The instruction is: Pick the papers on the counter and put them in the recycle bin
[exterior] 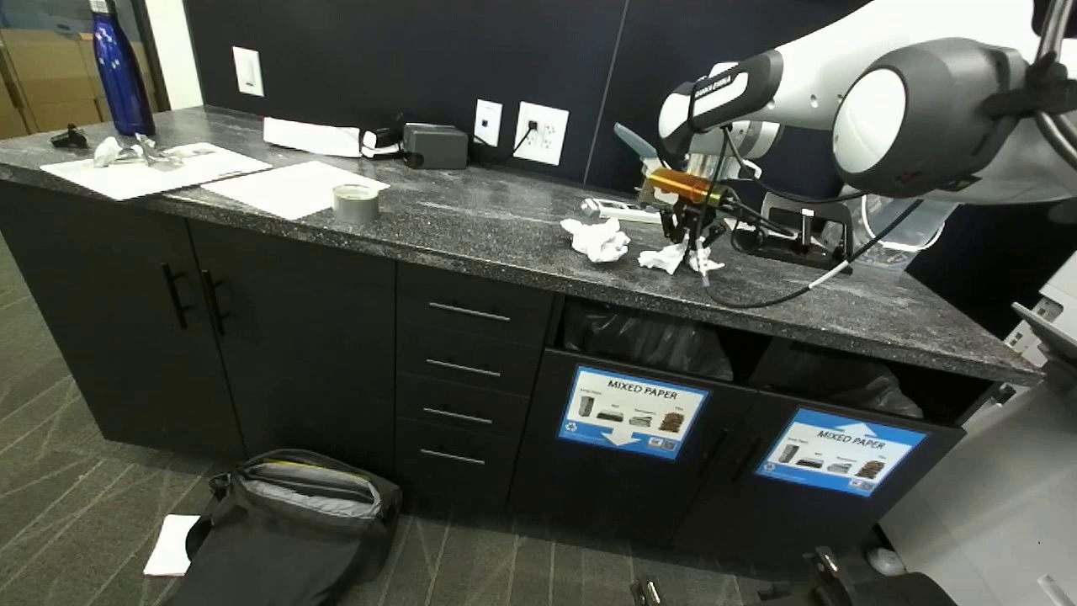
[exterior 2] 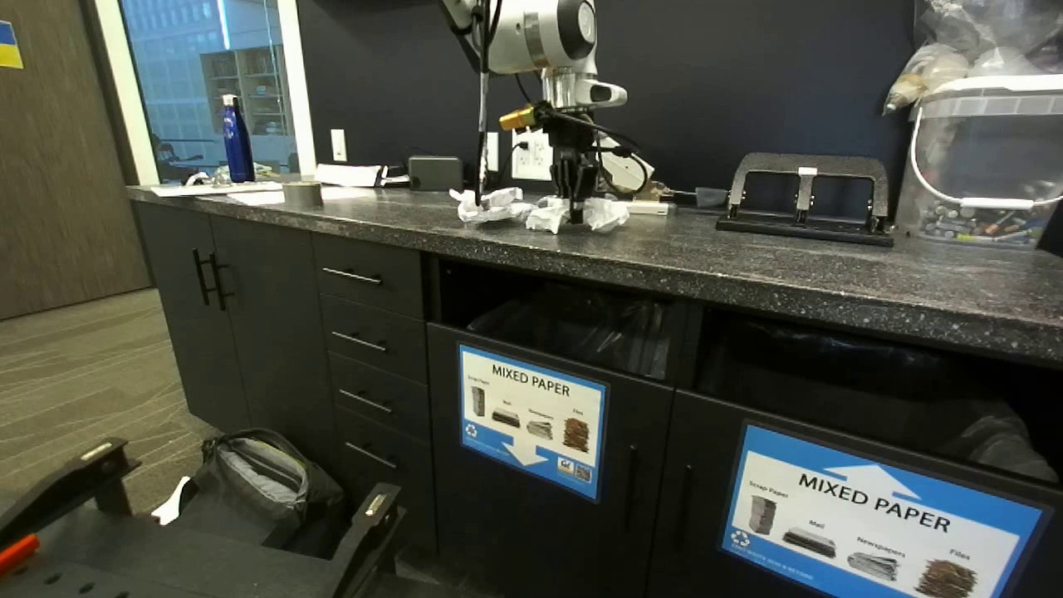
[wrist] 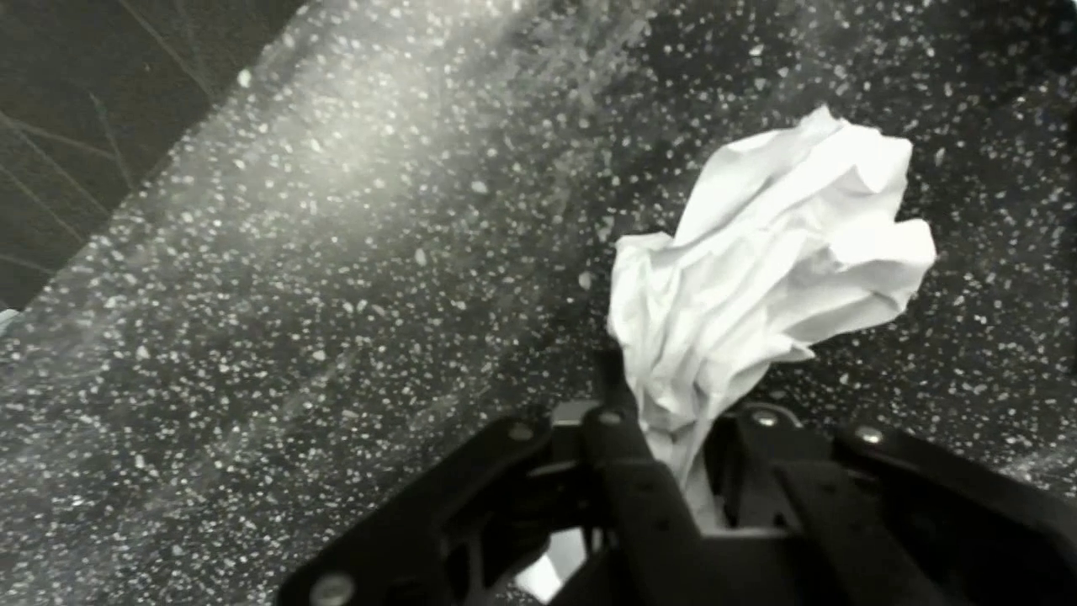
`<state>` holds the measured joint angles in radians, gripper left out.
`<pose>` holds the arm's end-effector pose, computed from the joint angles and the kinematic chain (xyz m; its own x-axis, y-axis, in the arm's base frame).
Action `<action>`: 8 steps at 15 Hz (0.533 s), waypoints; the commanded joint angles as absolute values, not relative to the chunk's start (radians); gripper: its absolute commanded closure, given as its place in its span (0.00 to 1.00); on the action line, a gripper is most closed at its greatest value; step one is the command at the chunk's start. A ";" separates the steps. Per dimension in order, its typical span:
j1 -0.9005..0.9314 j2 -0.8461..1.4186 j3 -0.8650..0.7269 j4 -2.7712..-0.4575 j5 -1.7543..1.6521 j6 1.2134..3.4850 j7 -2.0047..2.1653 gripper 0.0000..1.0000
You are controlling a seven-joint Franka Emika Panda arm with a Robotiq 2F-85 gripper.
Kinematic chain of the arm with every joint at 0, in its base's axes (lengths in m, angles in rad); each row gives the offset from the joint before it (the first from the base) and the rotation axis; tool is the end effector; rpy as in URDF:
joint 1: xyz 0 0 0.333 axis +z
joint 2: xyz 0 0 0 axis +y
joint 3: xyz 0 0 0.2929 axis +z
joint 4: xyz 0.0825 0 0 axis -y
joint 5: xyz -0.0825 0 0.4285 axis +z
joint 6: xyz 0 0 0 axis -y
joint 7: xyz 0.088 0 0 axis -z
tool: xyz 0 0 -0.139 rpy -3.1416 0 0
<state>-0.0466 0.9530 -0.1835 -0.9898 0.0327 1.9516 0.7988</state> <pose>0.7944 -0.1362 0.2255 0.5710 -0.8151 0.0976 -0.8209 -0.5668 0.0696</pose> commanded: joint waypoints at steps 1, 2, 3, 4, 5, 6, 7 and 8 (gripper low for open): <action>-0.048 0.927 -0.179 -0.993 -0.014 1.862 0.720 0.82; -0.051 0.911 -0.169 -1.018 -0.020 1.860 0.663 0.80; -0.047 0.888 -0.161 -1.067 -0.017 1.874 0.598 0.80; -0.046 0.870 -0.151 -1.103 -0.008 1.879 0.549 0.79; -0.043 0.847 -0.142 -1.158 -0.003 1.897 0.505 0.79; -0.038 0.827 -0.135 -1.207 -0.005 1.902 0.462 0.78; -0.035 0.804 -0.129 -1.260 -0.006 1.904 0.418 0.80; -0.032 0.779 -0.125 -1.306 -0.010 1.909 0.376 0.81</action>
